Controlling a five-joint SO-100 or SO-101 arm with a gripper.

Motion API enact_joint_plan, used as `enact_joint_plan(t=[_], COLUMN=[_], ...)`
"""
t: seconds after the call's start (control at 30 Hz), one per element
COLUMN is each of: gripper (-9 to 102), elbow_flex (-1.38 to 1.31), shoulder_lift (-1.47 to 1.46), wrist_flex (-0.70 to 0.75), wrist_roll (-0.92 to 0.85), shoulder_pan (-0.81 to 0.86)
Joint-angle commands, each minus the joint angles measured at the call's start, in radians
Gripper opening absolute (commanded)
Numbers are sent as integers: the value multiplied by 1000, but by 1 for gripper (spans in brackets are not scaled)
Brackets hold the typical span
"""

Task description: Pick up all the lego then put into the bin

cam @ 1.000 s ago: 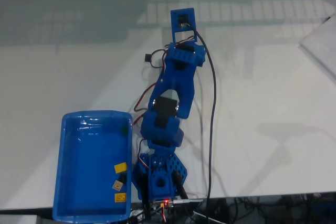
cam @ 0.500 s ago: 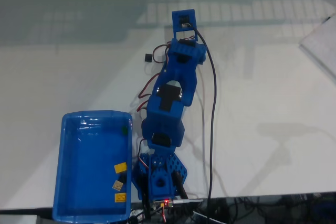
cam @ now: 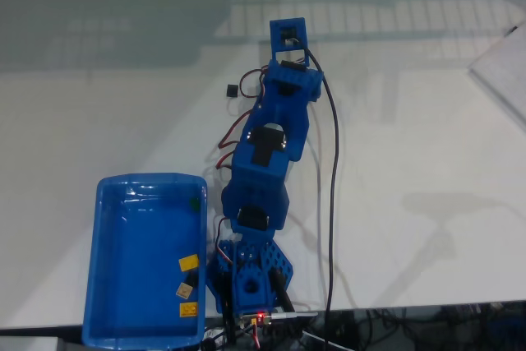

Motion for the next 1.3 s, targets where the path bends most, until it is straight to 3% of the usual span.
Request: enact_joint_plan(t=[0.0,0.2,0.43,0.67,0.87,1.27], gripper=[8,0,0,0,0,0], elbow_flex=[-61,-61,-55,6,186,195], shoulder_lift=[2,-2,18,305,762,1235], wrist_flex=[-11,-9,-8,-6,67,643], wrist_roll=[6,6,32,276,480,718], shoulder_pan=[-5,-9,-23,-144,-391,-1146])
